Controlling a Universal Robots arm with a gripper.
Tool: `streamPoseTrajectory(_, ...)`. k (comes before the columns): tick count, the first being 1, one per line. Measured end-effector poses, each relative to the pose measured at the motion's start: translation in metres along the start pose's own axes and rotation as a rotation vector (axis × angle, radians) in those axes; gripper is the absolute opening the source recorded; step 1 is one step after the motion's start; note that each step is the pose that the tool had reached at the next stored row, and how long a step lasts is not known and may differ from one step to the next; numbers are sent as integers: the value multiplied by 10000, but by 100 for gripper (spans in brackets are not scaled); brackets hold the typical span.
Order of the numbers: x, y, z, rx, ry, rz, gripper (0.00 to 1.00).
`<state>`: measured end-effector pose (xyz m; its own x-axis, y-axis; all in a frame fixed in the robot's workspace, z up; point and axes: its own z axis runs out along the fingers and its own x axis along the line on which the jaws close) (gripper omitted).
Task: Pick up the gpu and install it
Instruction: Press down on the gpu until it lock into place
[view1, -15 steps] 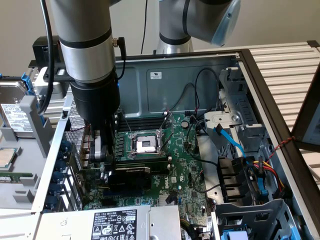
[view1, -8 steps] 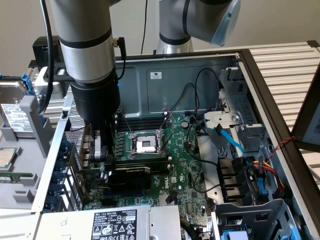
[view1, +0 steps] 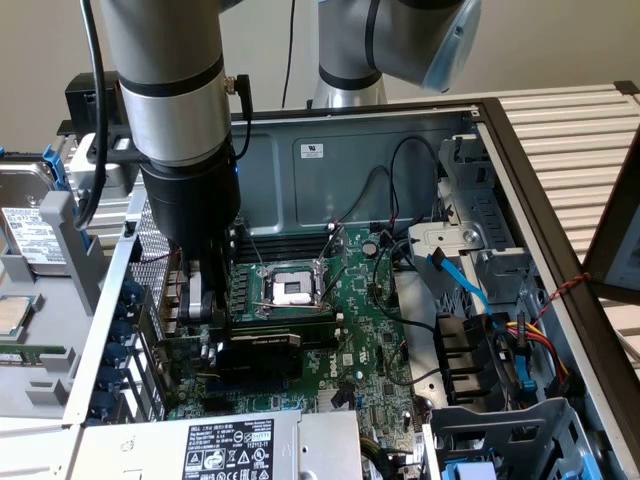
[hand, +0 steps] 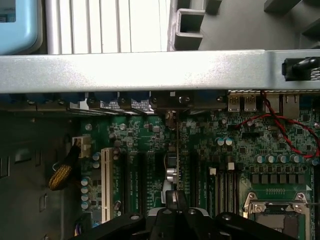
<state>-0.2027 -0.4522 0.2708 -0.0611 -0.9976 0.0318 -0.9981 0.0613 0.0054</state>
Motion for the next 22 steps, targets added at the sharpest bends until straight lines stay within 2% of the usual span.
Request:
streamPoseTrajectory(9,0,0,8,1,-38,1,11)
streamPoseTrajectory(22,9,-1,8,0,-41,3,11)
